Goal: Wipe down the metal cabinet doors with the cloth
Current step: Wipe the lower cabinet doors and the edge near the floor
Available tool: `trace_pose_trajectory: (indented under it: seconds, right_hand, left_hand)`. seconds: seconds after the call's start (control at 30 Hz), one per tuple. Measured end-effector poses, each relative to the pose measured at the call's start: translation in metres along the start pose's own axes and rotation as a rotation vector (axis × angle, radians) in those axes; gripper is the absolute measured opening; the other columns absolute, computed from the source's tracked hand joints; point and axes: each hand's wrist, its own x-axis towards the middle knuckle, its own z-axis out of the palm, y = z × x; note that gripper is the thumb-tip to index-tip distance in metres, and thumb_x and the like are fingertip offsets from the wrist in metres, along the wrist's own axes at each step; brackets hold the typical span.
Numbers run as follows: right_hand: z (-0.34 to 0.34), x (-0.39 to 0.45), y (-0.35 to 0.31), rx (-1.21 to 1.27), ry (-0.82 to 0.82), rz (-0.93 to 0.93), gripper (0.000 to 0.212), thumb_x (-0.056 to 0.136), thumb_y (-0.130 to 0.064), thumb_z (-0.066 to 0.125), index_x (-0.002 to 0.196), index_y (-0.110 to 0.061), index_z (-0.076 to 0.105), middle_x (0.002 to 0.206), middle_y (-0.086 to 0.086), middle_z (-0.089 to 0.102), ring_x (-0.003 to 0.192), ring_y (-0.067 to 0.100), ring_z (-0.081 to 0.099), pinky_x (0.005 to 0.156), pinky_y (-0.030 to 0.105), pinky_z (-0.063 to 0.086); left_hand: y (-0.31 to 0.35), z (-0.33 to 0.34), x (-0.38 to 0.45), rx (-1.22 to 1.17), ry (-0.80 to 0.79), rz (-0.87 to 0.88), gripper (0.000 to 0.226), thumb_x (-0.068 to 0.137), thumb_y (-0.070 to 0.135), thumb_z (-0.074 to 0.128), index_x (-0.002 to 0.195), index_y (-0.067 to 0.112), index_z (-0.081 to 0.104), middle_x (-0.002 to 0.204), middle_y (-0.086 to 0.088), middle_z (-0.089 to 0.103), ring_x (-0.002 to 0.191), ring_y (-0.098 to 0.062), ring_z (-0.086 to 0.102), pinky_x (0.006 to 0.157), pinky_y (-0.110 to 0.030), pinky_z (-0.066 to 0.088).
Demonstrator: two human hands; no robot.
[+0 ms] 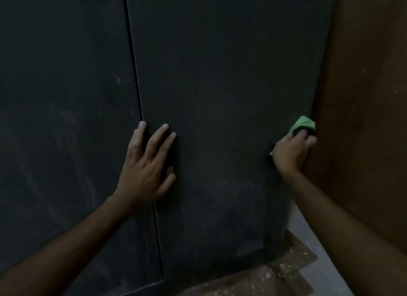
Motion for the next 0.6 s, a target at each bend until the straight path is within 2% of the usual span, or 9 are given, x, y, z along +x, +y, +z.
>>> trace_pose_trajectory:
  seconds: [0.03,0.1,0.17,0.23,0.33,0.37,0.47,0.5,0.6]
  right_hand:
    - [0.001,0.01,-0.013,0.039,0.011,0.011,0.038,0.104,-0.027,0.044,0.129,-0.001,0.052,0.141,0.025,0.041,0.117,0.044,0.052,0.104,0.041,0.037]
    - [0.001,-0.005,-0.022,0.068,0.007,-0.232,0.042,0.103,-0.027,0.048,0.133,0.001,0.053,0.145,0.027,0.041,0.121,0.04,0.049,0.105,0.039,0.037]
    - [0.001,-0.042,-0.003,0.09,-0.098,-0.368,0.042,0.101,-0.019,0.054,0.136,0.004,0.053,0.146,0.029,0.04,0.116,0.041,0.052,0.096,0.039,0.045]
    - [0.001,-0.045,0.019,0.1,-0.112,-0.27,0.04,0.103,-0.016,0.053,0.136,0.006,0.052,0.142,0.03,0.041,0.114,0.044,0.055,0.096,0.039,0.045]
    - [0.009,0.011,-0.007,0.212,0.032,0.264,0.026,0.105,-0.02,0.045,0.123,-0.002,0.053,0.139,0.025,0.041,0.109,0.037,0.053,0.102,0.035,0.034]
    - [0.008,0.024,-0.019,0.185,0.036,0.291,0.024,0.106,-0.023,0.044,0.12,-0.006,0.053,0.139,0.024,0.041,0.107,0.034,0.051,0.102,0.034,0.033]
    - [0.014,-0.003,-0.014,0.138,0.026,-0.163,0.036,0.103,-0.028,0.048,0.128,-0.002,0.055,0.139,0.024,0.045,0.115,0.031,0.046,0.1,0.033,0.034]
    - [0.015,-0.022,0.0,0.142,-0.005,-0.189,0.038,0.103,-0.026,0.05,0.13,0.0,0.055,0.139,0.026,0.045,0.116,0.031,0.044,0.098,0.034,0.035]
    - [0.015,-0.039,0.05,0.213,-0.082,0.263,0.038,0.106,-0.022,0.046,0.132,0.004,0.052,0.136,0.029,0.045,0.115,0.041,0.052,0.097,0.038,0.038]
  left_hand:
    - [0.001,-0.001,0.0,-0.003,-0.003,-0.003,0.082,0.089,0.043,0.056,0.161,0.008,0.038,0.171,-0.016,0.025,0.159,-0.049,0.003,0.127,-0.064,0.018]
    - [0.002,-0.001,0.0,-0.002,-0.004,-0.003,0.083,0.089,0.044,0.056,0.16,0.007,0.038,0.171,-0.016,0.025,0.159,-0.049,0.003,0.127,-0.064,0.017]
    - [0.0,-0.001,-0.001,-0.001,-0.003,0.002,0.083,0.088,0.044,0.057,0.16,0.008,0.038,0.171,-0.016,0.025,0.159,-0.049,0.002,0.126,-0.066,0.019]
    - [-0.002,-0.001,-0.002,-0.006,-0.008,0.018,0.083,0.088,0.044,0.057,0.16,0.008,0.038,0.172,-0.015,0.024,0.16,-0.047,0.001,0.125,-0.066,0.02]
    - [-0.004,-0.002,-0.001,0.003,-0.02,0.028,0.083,0.088,0.044,0.057,0.16,0.007,0.04,0.172,-0.015,0.024,0.16,-0.047,0.001,0.124,-0.067,0.022]
    - [-0.003,-0.002,-0.001,0.004,-0.029,0.023,0.083,0.088,0.045,0.056,0.16,0.007,0.039,0.172,-0.015,0.024,0.16,-0.047,0.001,0.124,-0.067,0.022]
    - [-0.001,-0.003,-0.001,-0.002,-0.04,0.013,0.083,0.088,0.045,0.056,0.16,0.008,0.039,0.172,-0.016,0.024,0.16,-0.048,0.001,0.124,-0.067,0.021]
    - [-0.002,-0.003,-0.001,-0.003,-0.039,0.012,0.083,0.088,0.045,0.056,0.16,0.008,0.039,0.172,-0.016,0.024,0.16,-0.048,0.001,0.124,-0.067,0.022]
    - [-0.003,-0.004,-0.001,-0.007,-0.035,0.021,0.082,0.088,0.045,0.056,0.16,0.007,0.04,0.171,-0.016,0.025,0.16,-0.048,0.002,0.124,-0.068,0.022]
